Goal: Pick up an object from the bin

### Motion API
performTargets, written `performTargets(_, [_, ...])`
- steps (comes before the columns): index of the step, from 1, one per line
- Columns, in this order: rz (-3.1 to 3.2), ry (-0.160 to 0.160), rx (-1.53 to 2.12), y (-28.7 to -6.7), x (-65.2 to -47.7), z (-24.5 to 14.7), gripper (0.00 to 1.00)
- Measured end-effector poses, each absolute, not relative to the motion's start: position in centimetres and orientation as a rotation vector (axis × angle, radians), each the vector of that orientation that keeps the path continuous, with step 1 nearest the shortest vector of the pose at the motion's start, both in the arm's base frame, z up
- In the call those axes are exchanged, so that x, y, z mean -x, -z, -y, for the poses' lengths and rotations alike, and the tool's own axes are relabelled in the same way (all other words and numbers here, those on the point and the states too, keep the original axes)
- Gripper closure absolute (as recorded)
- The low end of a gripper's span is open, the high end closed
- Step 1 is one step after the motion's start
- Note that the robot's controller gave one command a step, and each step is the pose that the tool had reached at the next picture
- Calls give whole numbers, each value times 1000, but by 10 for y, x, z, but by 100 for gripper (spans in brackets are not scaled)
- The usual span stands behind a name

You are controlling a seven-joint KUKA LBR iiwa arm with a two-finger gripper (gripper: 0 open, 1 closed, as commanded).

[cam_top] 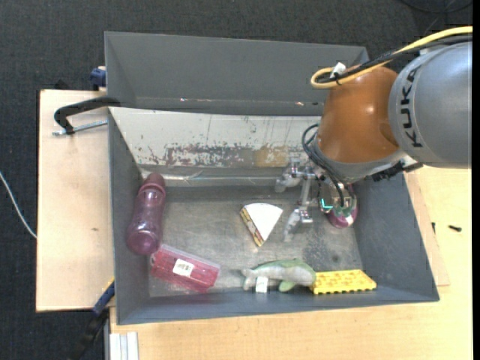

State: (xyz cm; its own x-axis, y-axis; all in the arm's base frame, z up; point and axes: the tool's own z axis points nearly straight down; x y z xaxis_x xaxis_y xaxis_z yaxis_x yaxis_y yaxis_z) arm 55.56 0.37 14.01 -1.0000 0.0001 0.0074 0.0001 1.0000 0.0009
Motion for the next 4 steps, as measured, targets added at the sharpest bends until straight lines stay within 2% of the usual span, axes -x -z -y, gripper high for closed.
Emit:
performTargets(1, [3141, 2, 0, -144, -557, -4, 0])
performTargets(2, [3142, 0, -216, -125, -566, -6, 0])
performTargets(3, [3086, 2, -572, -94, -566, -15, 0])
performTargets(4, [3014, -4, -931, -77, -558, -16, 100])
